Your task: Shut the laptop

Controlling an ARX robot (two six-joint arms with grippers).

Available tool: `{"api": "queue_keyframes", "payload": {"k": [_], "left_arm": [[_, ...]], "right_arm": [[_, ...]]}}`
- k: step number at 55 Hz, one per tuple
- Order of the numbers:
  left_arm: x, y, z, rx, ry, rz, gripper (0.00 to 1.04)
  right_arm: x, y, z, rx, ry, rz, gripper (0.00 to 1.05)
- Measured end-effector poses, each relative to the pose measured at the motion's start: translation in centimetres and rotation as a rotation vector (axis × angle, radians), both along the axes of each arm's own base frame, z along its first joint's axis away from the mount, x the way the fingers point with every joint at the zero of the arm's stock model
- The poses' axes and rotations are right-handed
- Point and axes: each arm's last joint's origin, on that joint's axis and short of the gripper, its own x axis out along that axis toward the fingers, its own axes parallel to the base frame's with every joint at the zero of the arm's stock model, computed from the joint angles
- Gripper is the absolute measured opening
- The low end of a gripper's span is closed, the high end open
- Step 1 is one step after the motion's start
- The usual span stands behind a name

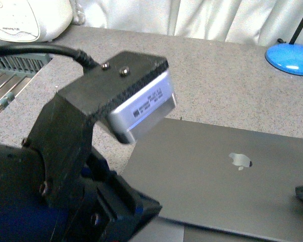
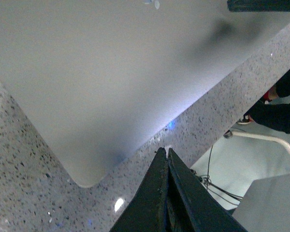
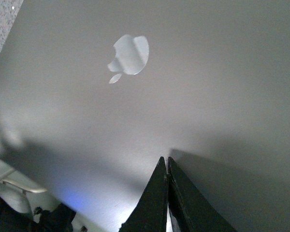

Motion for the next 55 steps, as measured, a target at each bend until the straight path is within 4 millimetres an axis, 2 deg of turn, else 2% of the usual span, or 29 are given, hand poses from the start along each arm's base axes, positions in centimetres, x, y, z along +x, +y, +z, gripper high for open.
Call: {"api": "queue_keyframes", "payload": {"k": [19, 30, 37, 41, 45, 51, 55], "left_arm": [[-1.0, 0.4, -0.8, 0.056, 0.062, -0.014, 0.04], [0.0, 0.8, -0.5, 0.061, -0.005, 0.031, 0.04], [2.1, 1.4, 0.1, 0.083, -0.106, 0.113, 0.04], [4.6, 2.3, 1.1, 0.120, -0.224, 0.224, 0.04], [7.2, 3.8, 2.8, 0.135, -0.336, 0.368, 0.04], [8.7, 5.7, 4.6, 0.127, -0.444, 0.494, 0.04], [8.9, 6.8, 5.4, 0.120, -0.499, 0.559, 0.04]], "right_arm": [[-0.1, 0.2, 0.0, -0.033, 0.014, -0.036, 0.01], [0.7, -0.3, 0.6, -0.090, -0.062, -0.080, 0.01], [2.1, -1.2, 1.8, -0.131, -0.153, -0.141, 0.01], [3.3, -2.2, 3.0, -0.177, -0.245, -0.194, 0.01], [4.3, -3.3, 4.3, -0.231, -0.338, -0.254, 0.01], [4.4, -4.4, 5.6, -0.297, -0.431, -0.318, 0.01], [4.1, -4.8, 6.4, -0.349, -0.505, -0.362, 0.01]]}}
